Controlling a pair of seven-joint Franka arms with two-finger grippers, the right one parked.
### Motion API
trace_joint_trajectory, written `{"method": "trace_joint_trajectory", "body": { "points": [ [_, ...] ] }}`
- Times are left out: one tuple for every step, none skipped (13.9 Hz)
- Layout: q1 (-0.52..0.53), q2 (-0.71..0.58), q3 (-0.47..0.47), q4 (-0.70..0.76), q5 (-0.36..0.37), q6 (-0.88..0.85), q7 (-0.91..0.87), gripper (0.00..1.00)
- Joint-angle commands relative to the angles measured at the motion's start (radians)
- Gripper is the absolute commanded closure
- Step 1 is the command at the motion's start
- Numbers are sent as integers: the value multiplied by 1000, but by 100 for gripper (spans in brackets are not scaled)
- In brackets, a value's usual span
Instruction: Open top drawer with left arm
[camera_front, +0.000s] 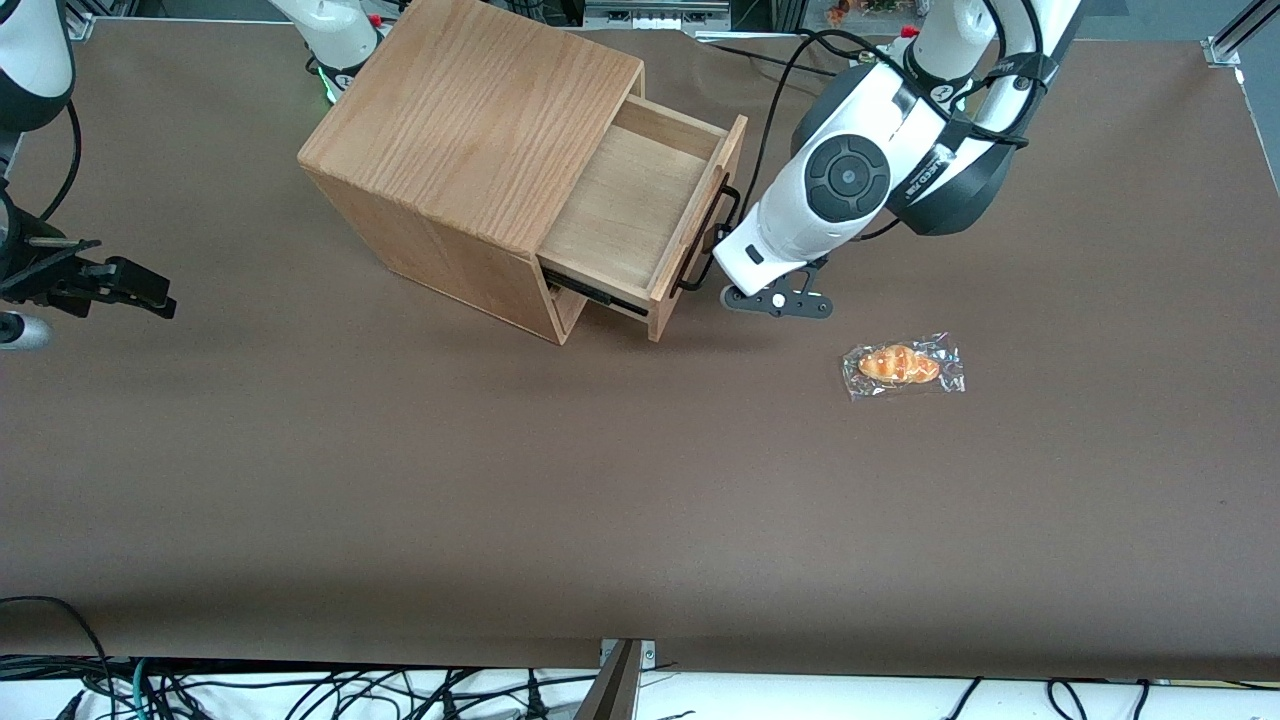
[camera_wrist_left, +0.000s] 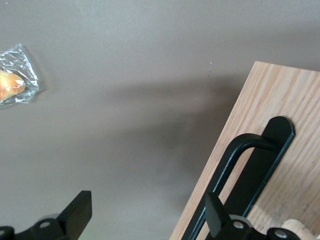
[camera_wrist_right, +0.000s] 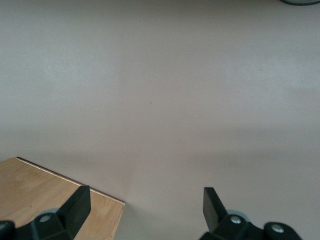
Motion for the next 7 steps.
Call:
{"method": "trace_joint_trajectory", "body": {
  "points": [
    [26,-47,-4,-26,22,-33,30,0],
    [39,-52,-4,-24,22,-41,47,0],
    [61,-61,-4,-23,22,-50,51,0],
    [82,-64,-4,-20,22,-56,52,0],
    [95,-71,-4,-18,20,-62,52,0],
    [112,-79,-4,-17,20,-67,52,0],
    [127,-90,-2,-15,22,-75,52,0]
  ]
}}
